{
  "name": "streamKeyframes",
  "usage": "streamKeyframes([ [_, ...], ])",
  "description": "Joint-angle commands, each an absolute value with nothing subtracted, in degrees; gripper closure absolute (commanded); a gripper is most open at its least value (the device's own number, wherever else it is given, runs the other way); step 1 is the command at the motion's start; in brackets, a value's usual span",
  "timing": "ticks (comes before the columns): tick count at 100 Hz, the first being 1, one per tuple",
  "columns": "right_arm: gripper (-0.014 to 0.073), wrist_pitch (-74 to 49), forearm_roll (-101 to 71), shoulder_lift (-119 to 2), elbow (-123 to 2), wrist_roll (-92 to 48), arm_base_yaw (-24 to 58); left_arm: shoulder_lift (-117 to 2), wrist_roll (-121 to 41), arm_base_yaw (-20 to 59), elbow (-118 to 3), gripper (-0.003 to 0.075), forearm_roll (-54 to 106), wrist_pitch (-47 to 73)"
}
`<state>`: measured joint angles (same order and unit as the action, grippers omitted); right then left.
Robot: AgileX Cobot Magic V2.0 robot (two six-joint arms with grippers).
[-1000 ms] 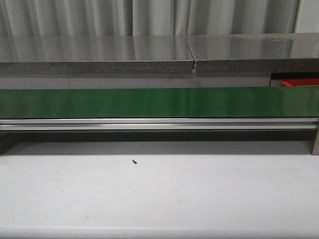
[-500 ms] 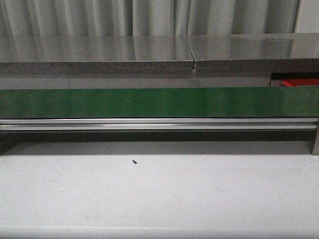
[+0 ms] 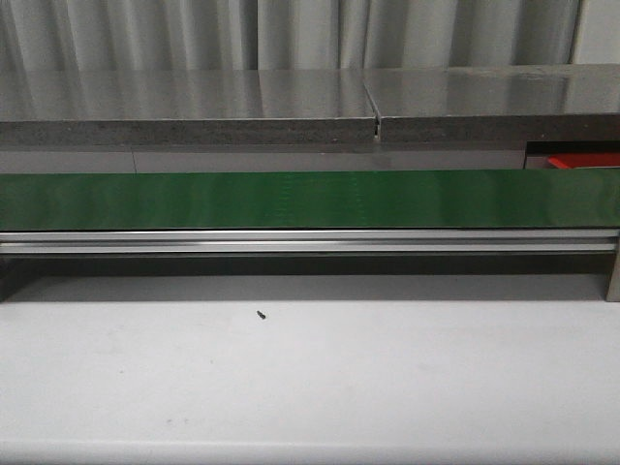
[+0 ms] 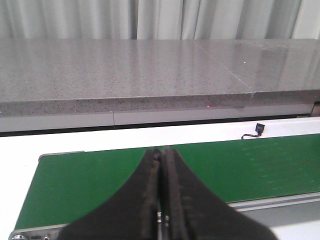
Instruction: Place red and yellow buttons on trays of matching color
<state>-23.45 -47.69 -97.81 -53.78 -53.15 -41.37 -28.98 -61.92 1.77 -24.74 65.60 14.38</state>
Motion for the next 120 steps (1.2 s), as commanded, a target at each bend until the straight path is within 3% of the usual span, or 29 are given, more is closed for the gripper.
streamKeyframes([
  [1, 0.0167, -23.0, -49.7, -92.9, -54.9, -53.7, -41.4, -29.2, -61.9, 2.2, -26.3, 0.0739, 67.0, 12.6],
  [36, 0.0167, -24.2, -51.5, -81.4, -55.0, -53.7, -39.3, -29.2, -61.9, 2.2, -26.3, 0.0739, 67.0, 12.6],
  [86, 0.0174, -21.8, -49.7, -63.3, -53.0, -56.7, -13.4, -29.2, -61.9, 2.2, -26.3, 0.0739, 67.0, 12.6],
  [96, 0.0246, -21.8, -49.7, -59.0, -50.7, -56.7, -9.7, -29.2, -61.9, 2.2, -26.3, 0.0739, 67.0, 12.6],
  [120, 0.0591, -25.5, -49.5, -48.9, -43.4, -57.6, -5.8, -29.2, -61.9, 2.2, -26.3, 0.0739, 67.0, 12.6],
])
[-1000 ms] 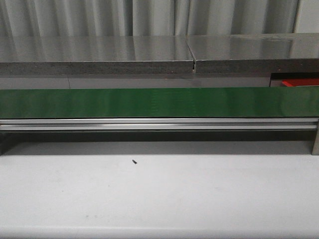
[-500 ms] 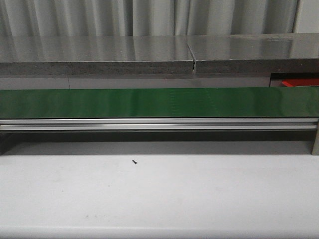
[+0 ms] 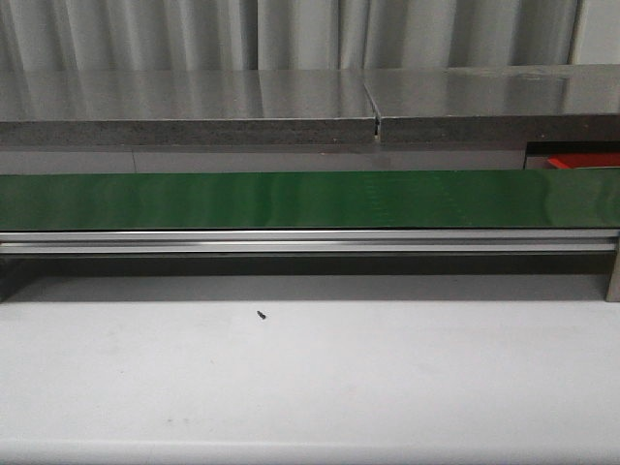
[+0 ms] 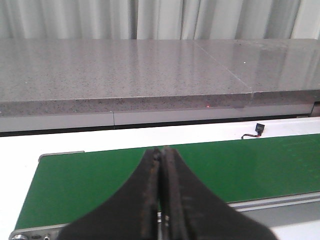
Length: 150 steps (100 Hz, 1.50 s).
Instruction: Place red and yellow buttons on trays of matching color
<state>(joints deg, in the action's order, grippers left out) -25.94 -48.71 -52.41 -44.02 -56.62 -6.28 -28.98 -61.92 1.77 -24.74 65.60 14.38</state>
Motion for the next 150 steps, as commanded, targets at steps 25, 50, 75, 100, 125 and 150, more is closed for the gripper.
streamKeyframes([
  [25, 0.0692, -28.2, -49.5, -43.8, -40.0, -57.6, -5.8, -29.2, -61.9, 2.2, -26.3, 0.0739, 67.0, 12.6],
  [50, 0.0692, -28.2, -49.5, -43.8, -40.0, -57.6, -5.8, -29.2, -61.9, 2.2, -26.3, 0.0739, 67.0, 12.6],
  [75, 0.0692, -28.2, -49.5, -43.8, -40.0, -57.6, -5.8, -29.2, -61.9, 2.2, -26.3, 0.0739, 67.0, 12.6],
  [100, 0.0692, -26.9, -49.5, -43.8, -40.0, -57.6, -5.8, -29.2, -61.9, 2.2, -26.3, 0.0739, 67.0, 12.6],
  [125, 0.0692, -26.4, -49.0, -43.4, -40.0, -56.9, -5.5, -29.2, -61.9, 2.2, -26.3, 0.0739, 67.0, 12.6],
  [150, 0.0692, -25.6, -27.2, -39.6, -40.0, -37.0, -1.7, -29.2, -61.9, 2.2, -26.3, 0.0739, 67.0, 12.6],
])
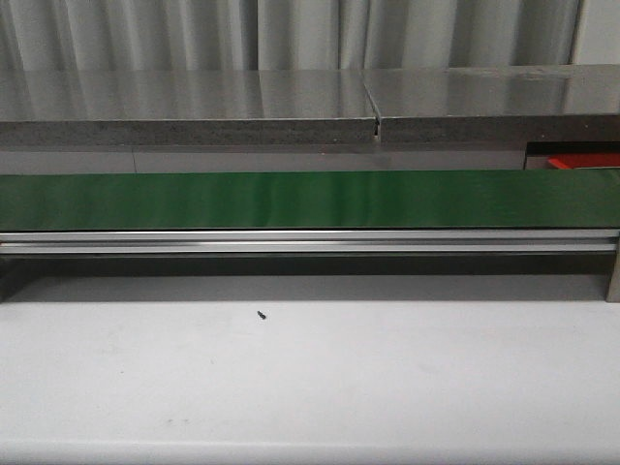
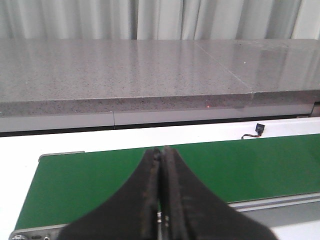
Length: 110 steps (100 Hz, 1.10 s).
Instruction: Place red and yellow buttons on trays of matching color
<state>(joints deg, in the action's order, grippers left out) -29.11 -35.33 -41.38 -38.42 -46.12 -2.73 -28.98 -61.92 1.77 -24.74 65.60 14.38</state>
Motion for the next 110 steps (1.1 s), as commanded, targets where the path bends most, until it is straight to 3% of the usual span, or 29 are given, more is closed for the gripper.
streamKeyframes([
  [1, 0.0692, -25.5, -26.3, -39.4, -40.0, -36.1, -1.6, -29.2, -61.9, 2.2, -26.3, 0.0739, 67.0, 12.6],
  [25, 0.0692, -16.3, -1.5, -31.8, -33.9, -6.9, -0.8, -29.2, -61.9, 2.2, -26.3, 0.0739, 67.0, 12.6],
  [38, 0.0692, -8.1, 4.5, -26.7, -25.5, 1.1, -0.8, -29.2, -61.9, 2.2, -26.3, 0.0739, 67.0, 12.6],
  [53, 0.0692, -2.2, 5.6, -19.9, -16.2, 1.6, -0.8, -29.2, -61.9, 2.2, -26.3, 0.0739, 67.0, 12.6],
  [92, 0.0692, -2.2, 5.6, -0.4, -1.3, 1.6, -0.8, -29.2, -61.9, 2.2, -26.3, 0.0739, 67.0, 12.6],
  [110, 0.0692, -1.3, 5.5, 1.3, 1.5, 1.8, -0.8, -29.3, -61.9, 2.2, -26.3, 0.0739, 67.0, 12.6],
])
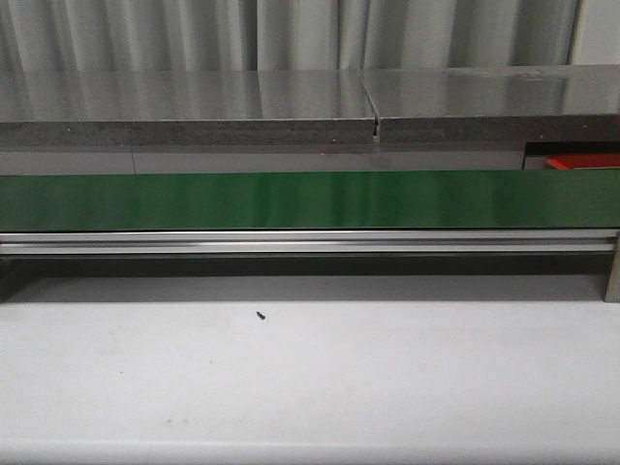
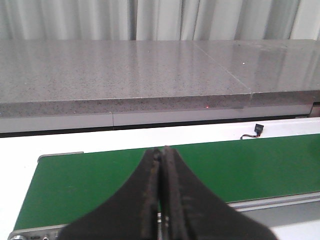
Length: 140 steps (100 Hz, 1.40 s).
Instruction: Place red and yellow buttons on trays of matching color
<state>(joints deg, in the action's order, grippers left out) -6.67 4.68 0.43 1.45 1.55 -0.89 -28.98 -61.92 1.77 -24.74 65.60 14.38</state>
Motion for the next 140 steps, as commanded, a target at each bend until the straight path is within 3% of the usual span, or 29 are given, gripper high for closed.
streamKeyframes([
  [1, 0.0692, -1.3, 5.5, 1.3, 1.5, 1.8, -0.8, -29.3, -61.9, 2.2, -26.3, 0.0739, 67.0, 12.6],
  [140, 0.0692, -0.7, 5.6, 1.3, 1.5, 1.8, -0.8, -29.3, -61.9, 3.3, -26.2, 0.0739, 67.0, 11.6],
])
